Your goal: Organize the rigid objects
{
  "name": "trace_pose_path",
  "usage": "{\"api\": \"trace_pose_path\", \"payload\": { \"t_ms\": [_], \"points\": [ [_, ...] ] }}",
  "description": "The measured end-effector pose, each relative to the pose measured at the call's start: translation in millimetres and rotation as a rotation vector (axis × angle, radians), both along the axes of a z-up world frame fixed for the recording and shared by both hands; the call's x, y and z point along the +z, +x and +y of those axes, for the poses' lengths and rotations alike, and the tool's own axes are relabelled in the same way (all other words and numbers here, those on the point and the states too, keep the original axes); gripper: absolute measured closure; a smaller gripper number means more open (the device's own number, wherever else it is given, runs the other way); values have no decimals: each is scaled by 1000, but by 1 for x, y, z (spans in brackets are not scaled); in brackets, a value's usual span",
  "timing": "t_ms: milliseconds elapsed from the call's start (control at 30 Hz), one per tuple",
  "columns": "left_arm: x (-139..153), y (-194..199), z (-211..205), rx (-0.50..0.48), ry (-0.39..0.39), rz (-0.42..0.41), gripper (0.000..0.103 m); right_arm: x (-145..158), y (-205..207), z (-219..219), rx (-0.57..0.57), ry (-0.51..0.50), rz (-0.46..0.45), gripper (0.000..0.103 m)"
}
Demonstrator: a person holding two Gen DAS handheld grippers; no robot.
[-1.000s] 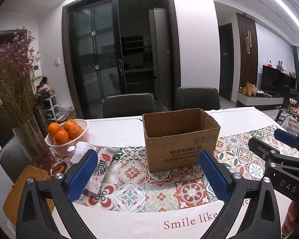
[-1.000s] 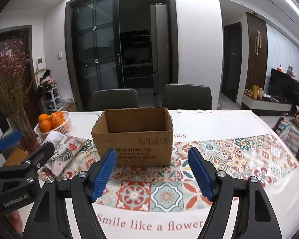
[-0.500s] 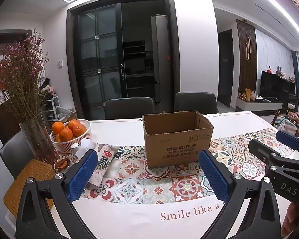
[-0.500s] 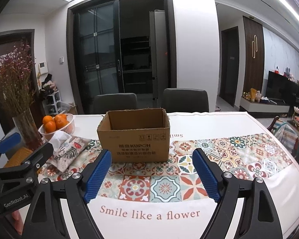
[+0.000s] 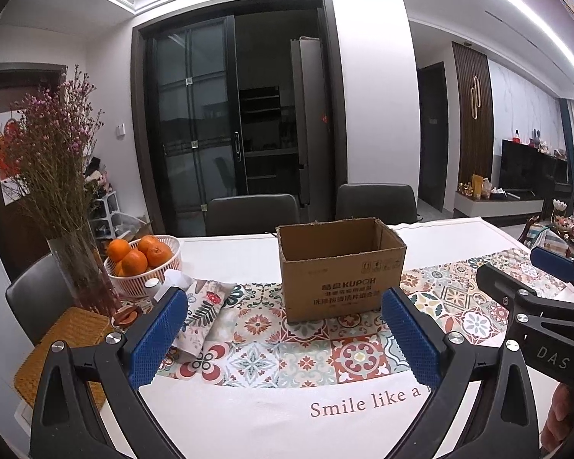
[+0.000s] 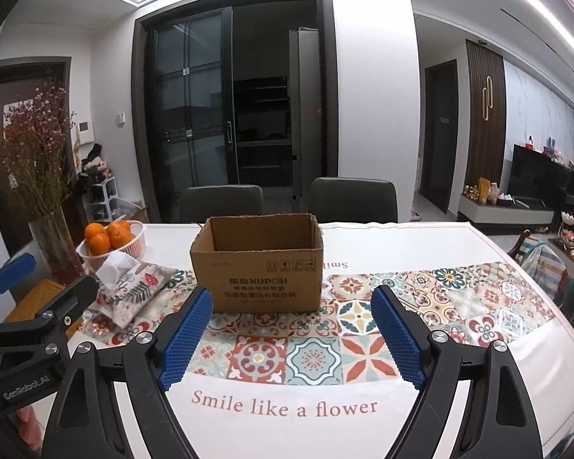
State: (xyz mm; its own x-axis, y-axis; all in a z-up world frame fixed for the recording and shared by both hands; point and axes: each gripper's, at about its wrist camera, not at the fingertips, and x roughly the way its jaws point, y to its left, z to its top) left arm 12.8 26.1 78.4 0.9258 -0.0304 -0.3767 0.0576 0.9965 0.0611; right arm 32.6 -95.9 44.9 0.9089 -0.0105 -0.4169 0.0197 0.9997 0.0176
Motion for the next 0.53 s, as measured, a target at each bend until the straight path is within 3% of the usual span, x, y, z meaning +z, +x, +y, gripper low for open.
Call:
{"api": "trace_pose_path", "payload": {
  "t_ms": [533],
  "points": [
    [5,-8,3,14,-12,-14,0,2,-7,4,5,-15,-14,17]
  ]
}}
